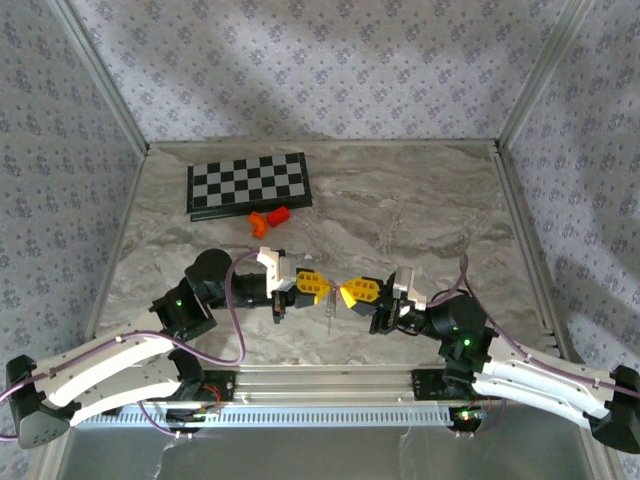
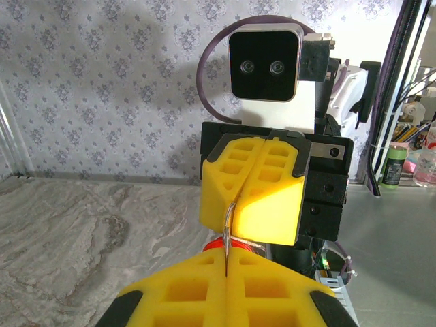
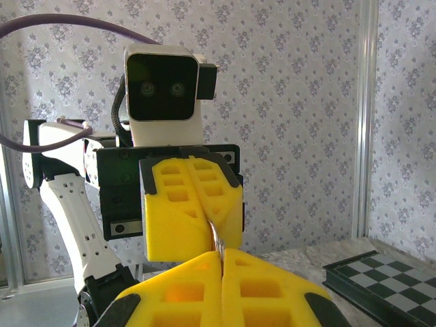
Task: Put the keys on the keyring
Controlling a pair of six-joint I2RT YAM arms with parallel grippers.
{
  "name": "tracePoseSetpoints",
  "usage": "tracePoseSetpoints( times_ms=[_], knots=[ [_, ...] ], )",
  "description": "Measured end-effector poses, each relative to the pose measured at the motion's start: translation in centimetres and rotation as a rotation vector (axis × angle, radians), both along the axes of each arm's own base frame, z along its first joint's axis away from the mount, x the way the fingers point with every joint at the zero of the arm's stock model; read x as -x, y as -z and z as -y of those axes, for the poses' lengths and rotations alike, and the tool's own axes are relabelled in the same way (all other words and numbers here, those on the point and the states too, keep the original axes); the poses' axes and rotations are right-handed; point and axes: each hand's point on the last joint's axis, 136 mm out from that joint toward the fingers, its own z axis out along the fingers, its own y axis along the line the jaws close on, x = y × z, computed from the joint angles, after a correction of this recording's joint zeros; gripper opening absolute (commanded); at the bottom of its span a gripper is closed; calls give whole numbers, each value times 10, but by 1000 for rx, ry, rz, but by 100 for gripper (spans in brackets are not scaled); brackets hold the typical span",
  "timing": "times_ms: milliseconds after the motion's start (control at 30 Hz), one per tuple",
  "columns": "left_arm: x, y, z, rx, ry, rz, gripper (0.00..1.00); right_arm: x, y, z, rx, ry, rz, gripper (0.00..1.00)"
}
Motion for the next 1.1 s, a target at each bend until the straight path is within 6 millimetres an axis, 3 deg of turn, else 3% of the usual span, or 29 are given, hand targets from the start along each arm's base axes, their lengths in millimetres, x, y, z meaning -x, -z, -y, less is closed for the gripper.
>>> tracePoseSetpoints(
  times_ms=[1100],
  knots=[
    [0,-7,-1,7,0,5,0,0,1,2,-8,2,3,0]
  ],
)
